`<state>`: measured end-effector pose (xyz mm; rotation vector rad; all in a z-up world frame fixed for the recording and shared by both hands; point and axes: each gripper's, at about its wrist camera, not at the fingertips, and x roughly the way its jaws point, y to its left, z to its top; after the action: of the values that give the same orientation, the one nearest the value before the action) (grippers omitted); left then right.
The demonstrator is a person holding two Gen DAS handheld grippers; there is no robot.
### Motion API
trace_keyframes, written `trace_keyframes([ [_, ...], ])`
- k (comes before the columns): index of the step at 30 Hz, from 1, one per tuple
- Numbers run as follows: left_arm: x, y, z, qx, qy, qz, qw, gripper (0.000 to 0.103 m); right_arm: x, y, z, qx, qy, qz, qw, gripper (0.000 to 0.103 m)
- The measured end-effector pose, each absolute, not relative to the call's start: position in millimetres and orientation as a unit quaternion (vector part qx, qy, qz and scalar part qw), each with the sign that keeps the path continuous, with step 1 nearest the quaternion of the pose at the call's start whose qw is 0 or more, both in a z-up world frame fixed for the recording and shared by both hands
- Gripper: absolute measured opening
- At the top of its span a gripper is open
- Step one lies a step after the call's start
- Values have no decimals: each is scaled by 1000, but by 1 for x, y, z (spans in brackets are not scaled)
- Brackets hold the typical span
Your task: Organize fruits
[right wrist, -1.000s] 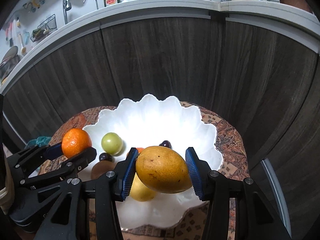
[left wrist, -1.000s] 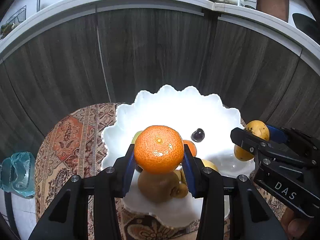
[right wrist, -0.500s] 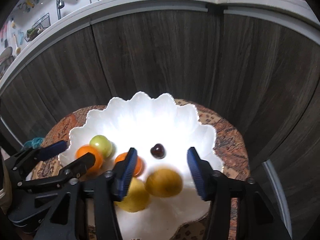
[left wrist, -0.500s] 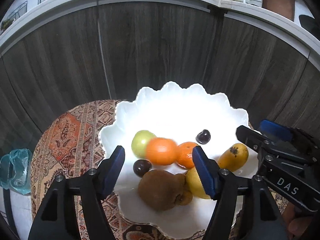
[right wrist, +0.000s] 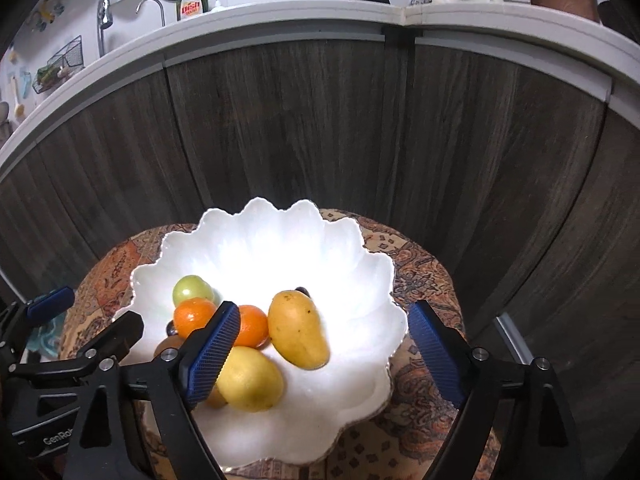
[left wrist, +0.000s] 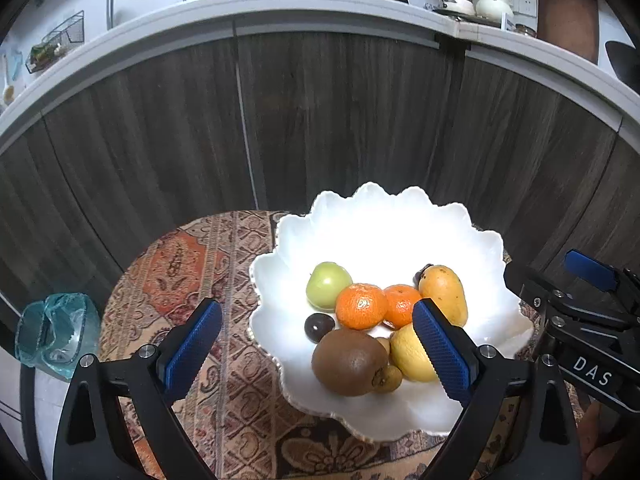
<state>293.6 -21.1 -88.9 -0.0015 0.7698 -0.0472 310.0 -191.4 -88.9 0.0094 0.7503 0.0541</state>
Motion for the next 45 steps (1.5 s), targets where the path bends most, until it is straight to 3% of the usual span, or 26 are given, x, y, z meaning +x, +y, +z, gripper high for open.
trace_keyframes([
  [22, 184, -10, -10, -6, 313, 0, 950, 102, 200, -190, -9, 1, 305, 17, 952, 89],
  [45, 91, -7, -2, 0, 300, 20, 954, 102, 109, -193, 0, -2, 283, 9, 959, 89],
])
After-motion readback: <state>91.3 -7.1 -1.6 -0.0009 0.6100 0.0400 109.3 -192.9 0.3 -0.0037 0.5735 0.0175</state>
